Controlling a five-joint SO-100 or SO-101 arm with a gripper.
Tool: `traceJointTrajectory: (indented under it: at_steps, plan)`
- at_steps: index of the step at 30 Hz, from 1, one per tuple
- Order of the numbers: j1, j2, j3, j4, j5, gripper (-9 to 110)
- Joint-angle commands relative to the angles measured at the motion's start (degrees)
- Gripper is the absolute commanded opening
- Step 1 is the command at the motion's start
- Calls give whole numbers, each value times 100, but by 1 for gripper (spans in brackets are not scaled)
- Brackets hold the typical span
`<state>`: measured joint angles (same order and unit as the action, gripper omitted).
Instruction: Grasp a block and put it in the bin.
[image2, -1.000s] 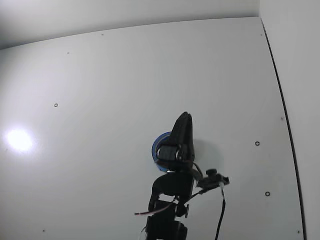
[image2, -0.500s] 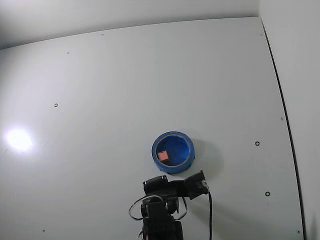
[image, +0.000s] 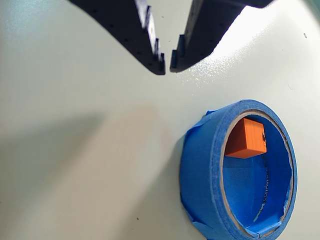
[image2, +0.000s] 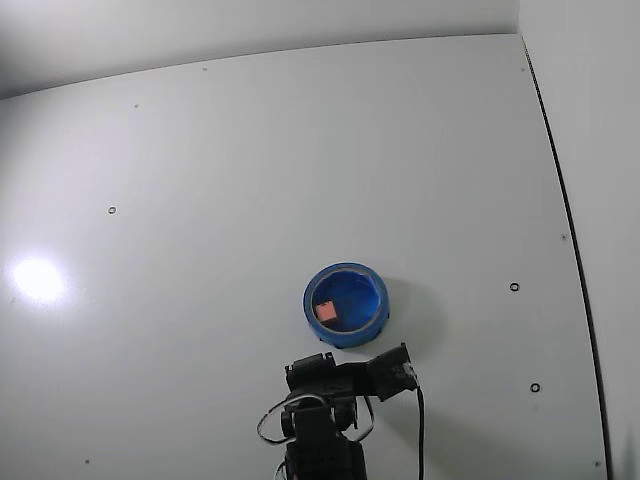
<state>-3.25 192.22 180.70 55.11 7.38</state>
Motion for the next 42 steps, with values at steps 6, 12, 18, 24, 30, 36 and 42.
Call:
traceJointTrajectory:
  at_steps: [6,12,18,24,30,36,42]
  plan:
    - [-53,53,-88,-62,-26,0]
    - [-62,53,-88,-35,-35,0]
    - [-114,53,-97,-44,-308,0]
    - [-62,53,-97,0,-976,0]
    - [-62,53,-97,9,-835,0]
    - [-62,53,-97,9,-809,0]
    - [-88,53,-97,9,-870,0]
